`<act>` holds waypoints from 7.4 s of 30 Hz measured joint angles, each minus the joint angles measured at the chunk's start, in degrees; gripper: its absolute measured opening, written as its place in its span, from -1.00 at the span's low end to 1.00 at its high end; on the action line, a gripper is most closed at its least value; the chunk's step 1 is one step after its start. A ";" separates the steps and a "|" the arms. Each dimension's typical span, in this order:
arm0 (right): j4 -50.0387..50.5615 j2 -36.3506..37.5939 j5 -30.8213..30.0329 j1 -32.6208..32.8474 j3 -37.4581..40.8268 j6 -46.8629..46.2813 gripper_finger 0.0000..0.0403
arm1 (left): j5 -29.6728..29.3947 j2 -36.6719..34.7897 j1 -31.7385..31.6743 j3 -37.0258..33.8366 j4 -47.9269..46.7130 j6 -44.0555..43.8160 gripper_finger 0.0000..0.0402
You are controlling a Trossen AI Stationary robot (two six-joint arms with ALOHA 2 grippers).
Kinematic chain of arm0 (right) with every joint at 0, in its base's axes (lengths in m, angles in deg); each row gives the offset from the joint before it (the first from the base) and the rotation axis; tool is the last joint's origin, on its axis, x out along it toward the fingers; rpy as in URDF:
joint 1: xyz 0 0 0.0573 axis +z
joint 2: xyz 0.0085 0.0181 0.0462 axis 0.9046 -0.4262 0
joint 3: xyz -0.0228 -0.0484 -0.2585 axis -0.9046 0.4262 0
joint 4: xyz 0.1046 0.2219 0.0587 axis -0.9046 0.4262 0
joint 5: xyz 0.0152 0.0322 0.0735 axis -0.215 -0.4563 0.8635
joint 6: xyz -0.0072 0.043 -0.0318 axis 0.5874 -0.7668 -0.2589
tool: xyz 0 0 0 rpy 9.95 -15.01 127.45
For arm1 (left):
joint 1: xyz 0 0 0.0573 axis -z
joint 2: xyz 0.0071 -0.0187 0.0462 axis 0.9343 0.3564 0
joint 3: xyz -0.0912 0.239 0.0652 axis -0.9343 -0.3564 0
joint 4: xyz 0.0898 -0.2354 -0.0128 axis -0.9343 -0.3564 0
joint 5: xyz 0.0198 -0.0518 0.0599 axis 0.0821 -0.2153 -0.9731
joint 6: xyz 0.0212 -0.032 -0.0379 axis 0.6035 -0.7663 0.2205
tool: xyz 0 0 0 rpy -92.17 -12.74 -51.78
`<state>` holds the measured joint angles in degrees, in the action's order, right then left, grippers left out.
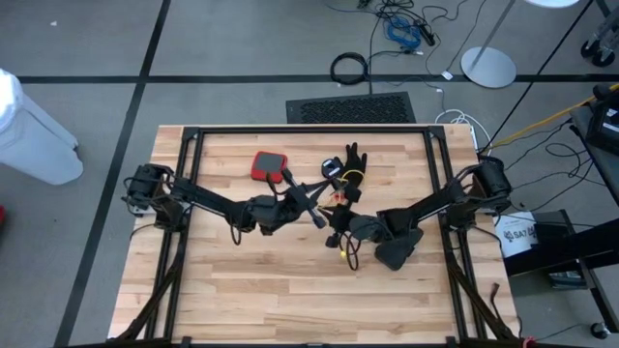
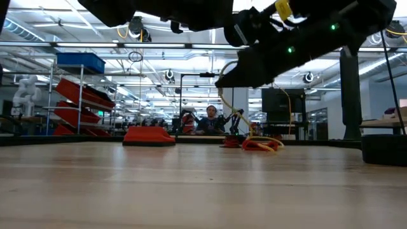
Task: Coil cords
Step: Coil the yellow wire onto spool
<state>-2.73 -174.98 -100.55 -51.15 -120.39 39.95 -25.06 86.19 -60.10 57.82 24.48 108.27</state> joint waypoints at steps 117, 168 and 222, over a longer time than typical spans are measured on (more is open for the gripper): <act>22.15 13.03 26.26 -9.08 0.02 5.57 -1.00 | 8.46 -2.95 0.87 -0.04 0.48 -10.51 -1.00; 15.70 18.94 25.83 -10.14 0.02 -4.65 -1.00 | -13.47 3.39 -1.65 -0.07 -4.56 14.17 -1.00; 16.30 14.38 1.32 -6.80 0.04 8.98 -0.77 | 0.00 -0.29 -3.74 -0.41 5.90 -14.60 -1.00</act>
<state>13.57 -160.60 -99.23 -57.96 -120.35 48.94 -25.07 85.90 -63.84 57.40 30.38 93.67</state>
